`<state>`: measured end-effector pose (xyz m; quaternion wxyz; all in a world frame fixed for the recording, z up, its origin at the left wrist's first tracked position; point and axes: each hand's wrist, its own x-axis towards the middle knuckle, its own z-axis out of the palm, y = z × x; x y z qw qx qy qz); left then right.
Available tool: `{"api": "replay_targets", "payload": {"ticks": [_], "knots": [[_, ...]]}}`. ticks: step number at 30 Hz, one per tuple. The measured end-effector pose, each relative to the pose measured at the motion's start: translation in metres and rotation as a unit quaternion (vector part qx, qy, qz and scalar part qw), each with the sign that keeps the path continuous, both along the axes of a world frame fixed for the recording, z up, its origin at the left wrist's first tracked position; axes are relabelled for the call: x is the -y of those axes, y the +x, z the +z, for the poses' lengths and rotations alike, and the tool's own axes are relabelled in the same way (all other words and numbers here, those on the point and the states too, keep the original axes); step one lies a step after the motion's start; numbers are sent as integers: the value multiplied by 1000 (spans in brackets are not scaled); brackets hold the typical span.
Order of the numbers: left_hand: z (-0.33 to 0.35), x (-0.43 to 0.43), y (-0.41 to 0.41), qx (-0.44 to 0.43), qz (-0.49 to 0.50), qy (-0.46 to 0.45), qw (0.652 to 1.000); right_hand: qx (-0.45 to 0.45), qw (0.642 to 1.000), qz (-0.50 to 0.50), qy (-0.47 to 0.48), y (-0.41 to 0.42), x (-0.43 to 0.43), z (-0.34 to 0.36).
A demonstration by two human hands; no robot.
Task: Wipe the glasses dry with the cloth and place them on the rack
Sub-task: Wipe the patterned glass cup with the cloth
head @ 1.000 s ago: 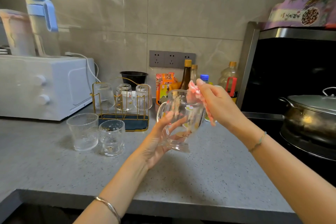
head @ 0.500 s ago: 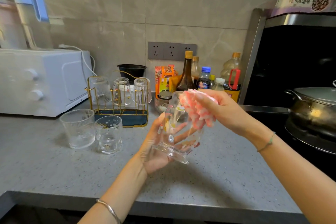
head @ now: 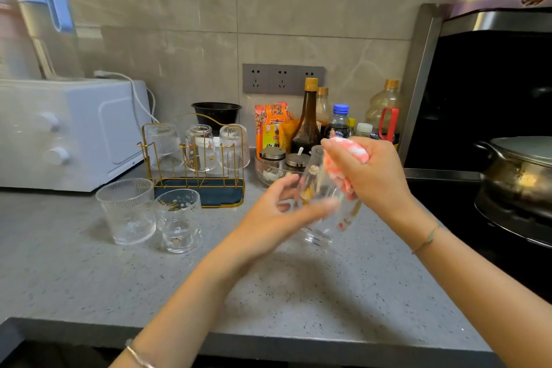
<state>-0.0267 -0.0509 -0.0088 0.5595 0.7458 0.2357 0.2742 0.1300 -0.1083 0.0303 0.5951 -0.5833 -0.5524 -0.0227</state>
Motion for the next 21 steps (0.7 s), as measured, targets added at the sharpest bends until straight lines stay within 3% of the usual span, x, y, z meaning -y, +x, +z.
{"api": "replay_targets", "payload": {"ticks": [3,6,13,21], "knots": [[2,17,12,-64,76,170,980,37,998,-38,26,-8,-3,0],[-9,16,23,-36,150,241,958,34,997,-37,51,-17,-4,5],[-16,9,10,59,180,224,956,119,991,5,61,-28,3,8],[-11,0,-7,116,11,30,993,139,981,138,-20,-20,15,20]]}}
